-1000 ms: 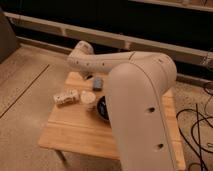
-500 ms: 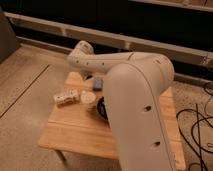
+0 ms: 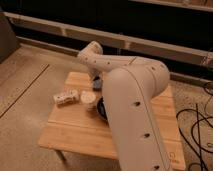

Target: Place the eraser on the white sponge

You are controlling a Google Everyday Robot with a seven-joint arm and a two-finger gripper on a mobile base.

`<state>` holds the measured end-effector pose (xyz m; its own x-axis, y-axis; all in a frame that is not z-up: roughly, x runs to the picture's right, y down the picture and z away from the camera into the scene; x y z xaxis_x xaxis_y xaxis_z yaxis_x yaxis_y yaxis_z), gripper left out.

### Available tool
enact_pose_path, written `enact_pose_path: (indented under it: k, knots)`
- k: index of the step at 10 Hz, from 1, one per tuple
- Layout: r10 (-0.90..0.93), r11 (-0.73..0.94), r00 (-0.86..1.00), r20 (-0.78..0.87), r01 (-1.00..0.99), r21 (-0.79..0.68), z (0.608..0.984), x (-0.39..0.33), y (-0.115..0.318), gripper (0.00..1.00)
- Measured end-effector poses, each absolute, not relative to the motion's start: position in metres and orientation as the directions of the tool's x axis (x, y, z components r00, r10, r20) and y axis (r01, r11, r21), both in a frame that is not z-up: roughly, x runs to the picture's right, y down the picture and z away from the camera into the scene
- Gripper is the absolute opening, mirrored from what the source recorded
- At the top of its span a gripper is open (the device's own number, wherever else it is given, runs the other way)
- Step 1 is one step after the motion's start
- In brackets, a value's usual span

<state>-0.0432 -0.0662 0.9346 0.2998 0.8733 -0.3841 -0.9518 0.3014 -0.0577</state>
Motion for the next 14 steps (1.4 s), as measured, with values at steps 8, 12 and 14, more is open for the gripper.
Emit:
enact_pose_path:
  k: [8, 12, 14]
  knots:
    - [0.850, 0.233, 0.227, -0.475, -0.971, -0.048, 0.982, -0.031, -0.036, 0.00]
    - [0.826, 0.239, 0.241, -0.510, -0.968, -0.071, 0.996, -0.041, -0.027, 0.25]
    - [0.822, 0.244, 0.250, -0.512, -0.966, -0.080, 0.999, -0.045, -0.028, 0.37]
